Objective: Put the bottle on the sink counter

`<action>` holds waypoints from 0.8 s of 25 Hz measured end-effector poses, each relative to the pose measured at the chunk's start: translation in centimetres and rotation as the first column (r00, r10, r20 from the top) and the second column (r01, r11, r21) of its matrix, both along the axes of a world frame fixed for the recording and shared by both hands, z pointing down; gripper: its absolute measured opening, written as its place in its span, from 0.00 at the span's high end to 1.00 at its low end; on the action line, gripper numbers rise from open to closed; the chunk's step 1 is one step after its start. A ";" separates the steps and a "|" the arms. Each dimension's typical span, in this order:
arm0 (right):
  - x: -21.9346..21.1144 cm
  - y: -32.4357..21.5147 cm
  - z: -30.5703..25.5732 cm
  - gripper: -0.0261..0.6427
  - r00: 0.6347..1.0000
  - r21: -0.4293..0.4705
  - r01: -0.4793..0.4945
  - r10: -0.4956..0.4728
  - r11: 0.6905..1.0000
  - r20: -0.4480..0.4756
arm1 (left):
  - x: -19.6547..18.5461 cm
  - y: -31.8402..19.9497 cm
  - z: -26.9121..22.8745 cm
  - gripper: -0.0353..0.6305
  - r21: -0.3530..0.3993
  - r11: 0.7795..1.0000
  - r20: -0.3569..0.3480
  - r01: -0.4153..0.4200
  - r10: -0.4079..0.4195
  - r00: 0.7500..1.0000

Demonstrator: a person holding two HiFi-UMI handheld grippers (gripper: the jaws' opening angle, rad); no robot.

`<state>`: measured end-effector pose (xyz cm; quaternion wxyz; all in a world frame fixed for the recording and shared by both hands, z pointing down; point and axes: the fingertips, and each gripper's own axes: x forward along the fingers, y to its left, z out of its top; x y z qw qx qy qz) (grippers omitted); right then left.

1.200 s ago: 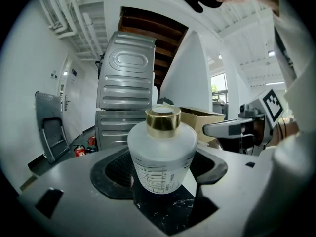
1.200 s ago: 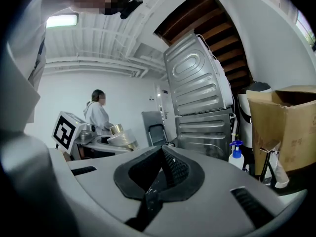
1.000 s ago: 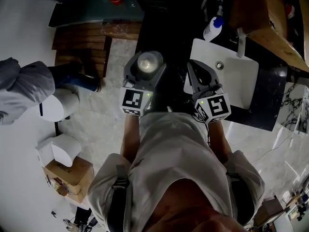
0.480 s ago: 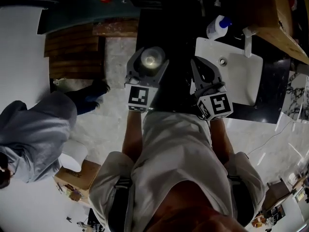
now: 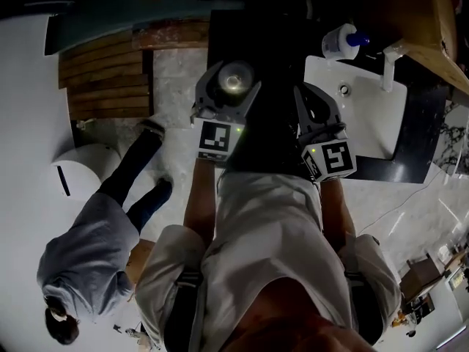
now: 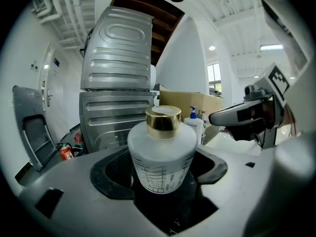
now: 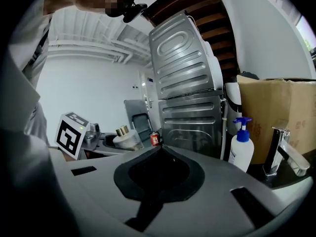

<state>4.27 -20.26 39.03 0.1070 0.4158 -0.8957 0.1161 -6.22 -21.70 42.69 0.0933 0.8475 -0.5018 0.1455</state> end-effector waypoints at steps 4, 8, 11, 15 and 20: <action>-0.3 -0.6 0.9 0.97 1.000 -0.021 -0.012 0.012 1.000 -0.004 | -0.3 -1.2 1.1 0.45 -0.006 1.000 0.006 -0.006 0.006 1.000; -0.5 -1.1 1.8 0.97 1.000 -0.037 -0.018 0.017 0.999 -0.014 | -0.4 -2.1 2.3 0.45 -0.018 1.000 0.009 -0.014 0.014 1.000; -0.7 -1.4 2.4 0.97 1.000 -0.047 -0.018 0.017 0.999 -0.020 | -0.4 -2.7 3.3 0.45 -0.030 0.999 0.008 -0.014 0.014 1.000; -1.0 -1.7 3.3 0.97 1.000 -0.065 -0.017 0.016 0.998 -0.020 | -0.5 -3.7 4.5 0.46 -0.033 0.999 0.014 -0.012 0.012 1.000; -1.2 -2.0 4.5 0.97 1.000 -0.086 -0.019 0.016 0.996 -0.027 | -0.6 -4.7 5.8 0.45 -0.047 0.999 0.026 -0.014 0.015 1.000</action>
